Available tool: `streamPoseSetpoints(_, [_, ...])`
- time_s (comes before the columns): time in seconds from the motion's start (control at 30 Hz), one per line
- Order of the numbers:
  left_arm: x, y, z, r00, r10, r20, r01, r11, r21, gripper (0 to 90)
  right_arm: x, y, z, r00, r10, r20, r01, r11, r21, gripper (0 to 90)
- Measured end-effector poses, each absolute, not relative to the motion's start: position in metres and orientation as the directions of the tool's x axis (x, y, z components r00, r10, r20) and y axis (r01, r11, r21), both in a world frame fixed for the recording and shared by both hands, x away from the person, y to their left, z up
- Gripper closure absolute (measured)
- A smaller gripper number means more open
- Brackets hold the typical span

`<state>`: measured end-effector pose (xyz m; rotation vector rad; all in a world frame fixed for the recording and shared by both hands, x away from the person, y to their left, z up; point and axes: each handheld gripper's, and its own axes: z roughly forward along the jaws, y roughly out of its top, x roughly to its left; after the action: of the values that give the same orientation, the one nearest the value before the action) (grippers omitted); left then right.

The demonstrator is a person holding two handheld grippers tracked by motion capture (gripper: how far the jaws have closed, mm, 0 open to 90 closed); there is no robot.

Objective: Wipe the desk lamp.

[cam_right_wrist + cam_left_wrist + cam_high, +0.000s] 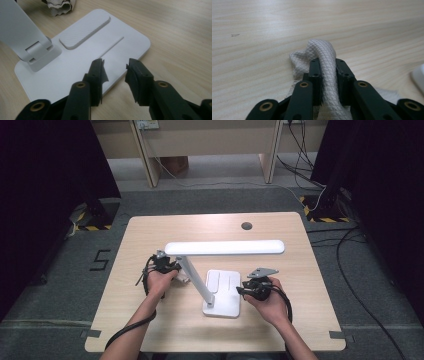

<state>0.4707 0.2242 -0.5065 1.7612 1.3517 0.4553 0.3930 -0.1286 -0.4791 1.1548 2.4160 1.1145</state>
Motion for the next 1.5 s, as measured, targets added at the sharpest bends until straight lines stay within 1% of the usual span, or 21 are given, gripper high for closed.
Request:
streamPoseSetpoints(0.1, [0.456, 0.23, -0.493, 0.374, 0.901, -0.219, 0.572, -0.039, 0.819, 77.5, 0.394, -0.121, -0.48, -0.693, 0.719, 0.062, 0.524, 0.442, 0.728, 75.2])
streamPoseSetpoints(0.17, [0.445, 0.233, -0.484, 0.398, 0.887, -0.234, 0.552, -0.028, 0.833, 77.5, 0.394, -0.116, -0.484, -0.709, 0.704, 0.051, 0.519, 0.472, 0.712, 79.8])
streamPoseSetpoints(0.27, [0.427, 0.236, -0.472, 0.433, 0.87, -0.237, 0.522, -0.027, 0.853, 77.6, 0.394, -0.111, -0.487, -0.719, 0.694, 0.041, 0.515, 0.492, 0.702, 83.5])
streamPoseSetpoints(0.33, [0.412, 0.24, -0.462, 0.454, 0.853, -0.257, 0.499, -0.004, 0.867, 77.6, 0.393, -0.107, -0.489, -0.728, 0.685, 0.035, 0.508, 0.504, 0.699, 85.4])
streamPoseSetpoints(0.4, [0.402, 0.244, -0.455, 0.468, 0.847, -0.253, 0.476, -0.001, 0.879, 77.6, 0.393, -0.104, -0.49, -0.737, 0.675, 0.029, 0.501, 0.517, 0.694, 86.5])
streamPoseSetpoints(0.53, [0.383, 0.253, -0.438, 0.498, 0.825, -0.269, 0.451, 0.019, 0.892, 77.6, 0.393, -0.1, -0.492, -0.744, 0.667, 0.027, 0.504, 0.534, 0.679, 87.8])
streamPoseSetpoints(0.6, [0.376, 0.256, -0.429, 0.51, 0.82, -0.259, 0.435, 0.013, 0.9, 77.6, 0.393, -0.098, -0.492, -0.743, 0.668, 0.032, 0.508, 0.533, 0.677, 89.4])
streamPoseSetpoints(0.9, [0.353, 0.26, -0.394, 0.554, 0.801, -0.228, 0.361, 0.016, 0.933, 77.6, 0.396, -0.098, -0.491, -0.744, 0.667, 0.049, 0.525, 0.537, 0.66, 88.3])
streamPoseSetpoints(1.0, [0.348, 0.261, -0.385, 0.563, 0.795, -0.227, 0.353, 0.018, 0.936, 77.6, 0.393, -0.096, -0.492, -0.748, 0.664, 0.021, 0.504, 0.547, 0.668, 89.3])
streamPoseSetpoints(1.2, [0.341, 0.263, -0.37, 0.574, 0.787, -0.228, 0.332, 0.031, 0.943, 77.7, 0.392, -0.095, -0.492, -0.744, 0.668, 0.013, 0.501, 0.546, 0.672, 89.8])
streamPoseSetpoints(1.5, [0.335, 0.265, -0.345, 0.601, 0.771, -0.21, 0.274, 0.048, 0.961, 77.8, 0.392, -0.095, -0.492, -0.743, 0.669, 0.015, 0.503, 0.543, 0.673, 90.0])
